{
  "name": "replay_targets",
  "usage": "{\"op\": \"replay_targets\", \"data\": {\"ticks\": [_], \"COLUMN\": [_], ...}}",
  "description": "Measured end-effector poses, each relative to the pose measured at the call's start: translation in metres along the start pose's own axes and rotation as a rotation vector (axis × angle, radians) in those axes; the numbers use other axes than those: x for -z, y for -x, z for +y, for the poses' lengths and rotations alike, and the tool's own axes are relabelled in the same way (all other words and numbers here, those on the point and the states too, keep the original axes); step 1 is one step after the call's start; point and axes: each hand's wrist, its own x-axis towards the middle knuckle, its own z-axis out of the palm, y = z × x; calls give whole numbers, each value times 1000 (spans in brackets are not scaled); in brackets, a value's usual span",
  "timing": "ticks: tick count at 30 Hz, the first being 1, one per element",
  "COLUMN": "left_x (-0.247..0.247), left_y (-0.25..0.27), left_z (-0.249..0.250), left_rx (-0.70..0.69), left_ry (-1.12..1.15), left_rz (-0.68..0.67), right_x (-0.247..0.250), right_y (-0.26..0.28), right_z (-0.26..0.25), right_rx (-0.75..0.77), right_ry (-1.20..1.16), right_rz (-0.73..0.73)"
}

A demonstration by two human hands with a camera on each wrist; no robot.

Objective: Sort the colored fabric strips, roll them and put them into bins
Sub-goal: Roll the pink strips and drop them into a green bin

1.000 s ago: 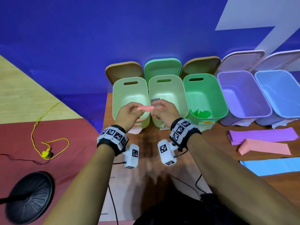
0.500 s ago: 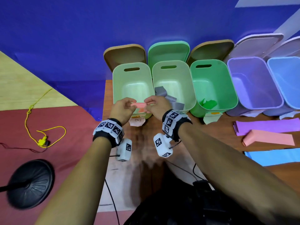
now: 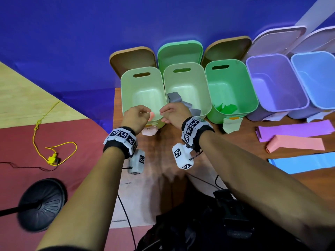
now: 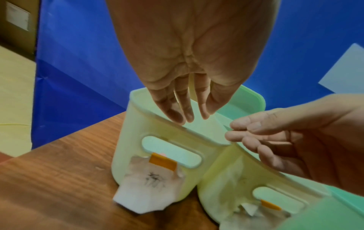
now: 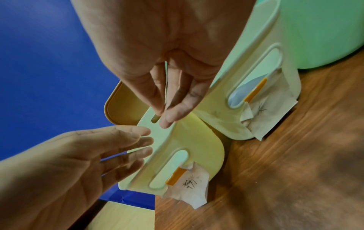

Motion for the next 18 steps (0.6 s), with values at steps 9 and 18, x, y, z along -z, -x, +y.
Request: {"op": "replay_targets", "data": {"ticks": [9, 18], "left_x": [-48, -149], "left_y": [17, 26], "left_z": [73, 161], "left_rx": [-154, -271], "left_ry": [-26, -7], "left_rz": [-30, -206], "right_x": [75, 183], "right_y": [31, 62], "right_z": [24, 88], "right_rx": [-7, -72], "right_ry": [-58, -130], "right_rz": [144, 294]}}
